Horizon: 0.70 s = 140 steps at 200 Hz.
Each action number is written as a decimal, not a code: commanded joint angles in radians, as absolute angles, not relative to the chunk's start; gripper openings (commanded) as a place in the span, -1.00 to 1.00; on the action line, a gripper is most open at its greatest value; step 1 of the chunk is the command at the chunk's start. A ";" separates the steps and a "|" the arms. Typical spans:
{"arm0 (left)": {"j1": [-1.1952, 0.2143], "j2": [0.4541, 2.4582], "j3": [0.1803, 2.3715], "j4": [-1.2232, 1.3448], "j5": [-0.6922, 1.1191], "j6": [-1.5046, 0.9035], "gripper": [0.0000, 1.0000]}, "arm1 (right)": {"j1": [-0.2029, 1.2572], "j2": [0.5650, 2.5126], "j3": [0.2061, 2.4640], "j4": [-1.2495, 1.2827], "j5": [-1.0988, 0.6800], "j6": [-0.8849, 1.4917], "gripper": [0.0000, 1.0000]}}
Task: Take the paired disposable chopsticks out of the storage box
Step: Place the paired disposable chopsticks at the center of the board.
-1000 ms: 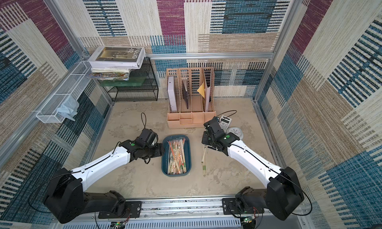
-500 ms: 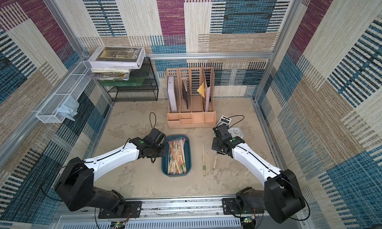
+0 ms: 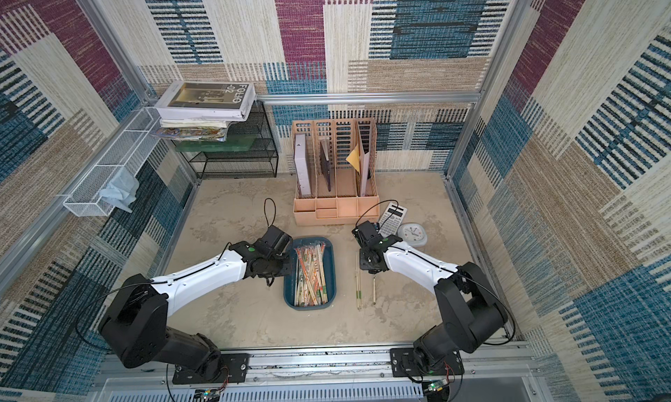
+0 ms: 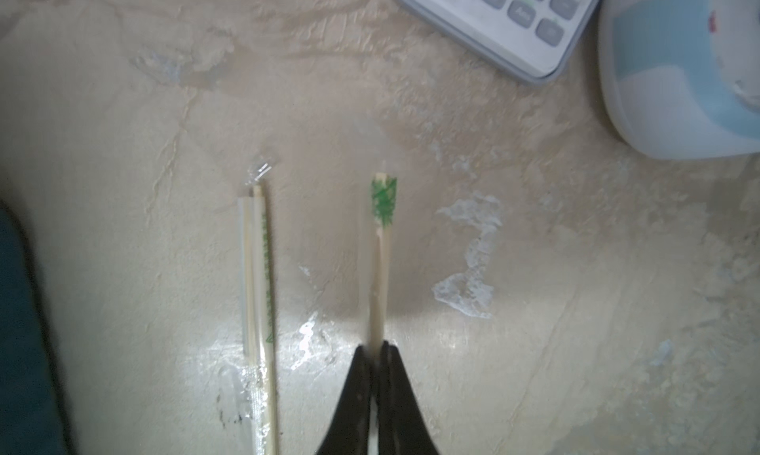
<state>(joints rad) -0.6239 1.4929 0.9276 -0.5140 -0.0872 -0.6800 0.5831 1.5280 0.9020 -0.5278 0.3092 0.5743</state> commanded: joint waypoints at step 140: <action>-0.624 1.496 0.931 -0.512 -0.127 -0.694 -0.06 | 0.630 1.487 0.969 -0.523 0.258 0.578 0.00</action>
